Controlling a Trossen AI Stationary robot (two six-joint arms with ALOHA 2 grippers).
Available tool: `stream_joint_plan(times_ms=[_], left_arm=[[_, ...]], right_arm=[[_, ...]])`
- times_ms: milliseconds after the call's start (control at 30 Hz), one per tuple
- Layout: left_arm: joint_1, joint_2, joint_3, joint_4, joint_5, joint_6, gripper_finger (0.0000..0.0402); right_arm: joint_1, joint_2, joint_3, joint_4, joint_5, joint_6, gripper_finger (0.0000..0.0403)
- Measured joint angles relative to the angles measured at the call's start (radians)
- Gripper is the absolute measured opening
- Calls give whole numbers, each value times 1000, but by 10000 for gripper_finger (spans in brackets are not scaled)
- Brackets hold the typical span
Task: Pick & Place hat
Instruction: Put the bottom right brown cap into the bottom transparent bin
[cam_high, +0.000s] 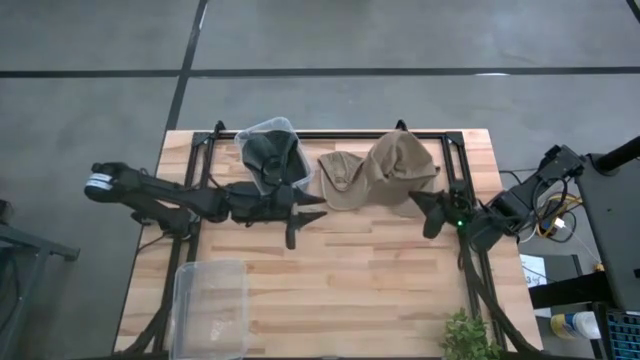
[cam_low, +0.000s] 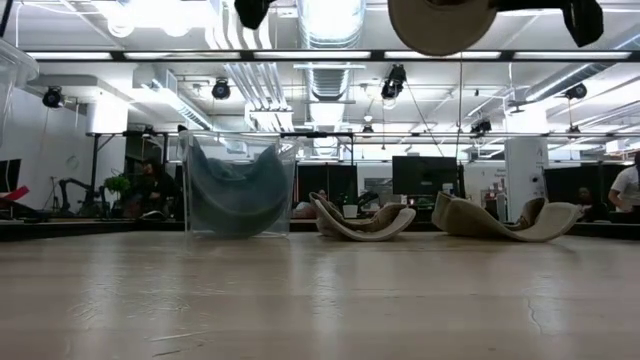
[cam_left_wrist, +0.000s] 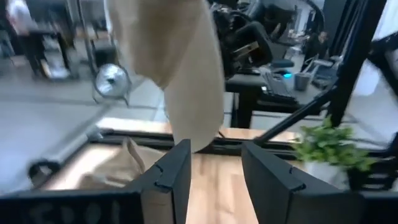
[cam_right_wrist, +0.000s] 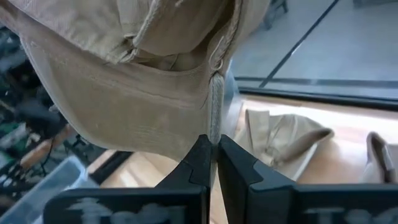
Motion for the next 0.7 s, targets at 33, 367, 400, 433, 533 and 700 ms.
stream_joint_plan(times_ms=[33,367,400,433,533,700], left_arm=[[-8,9,0,19,-13,42,135],[-23,110,2,228,-72,213,135],[-23,119,6,242,-88,228,135],[-23,126,7,257,-103,242,135],[-23,144,12,287,-118,281,135],[-23,152,24,310,-118,266,135]], right_arm=[[-9,0,0,15,1,-17,11],[-43,44,0,222,-3,-199,11],[-44,50,0,242,-4,-216,11],[-44,56,0,259,-4,-233,11],[-45,68,0,295,-4,-262,11],[-49,91,0,295,-3,-264,11]])
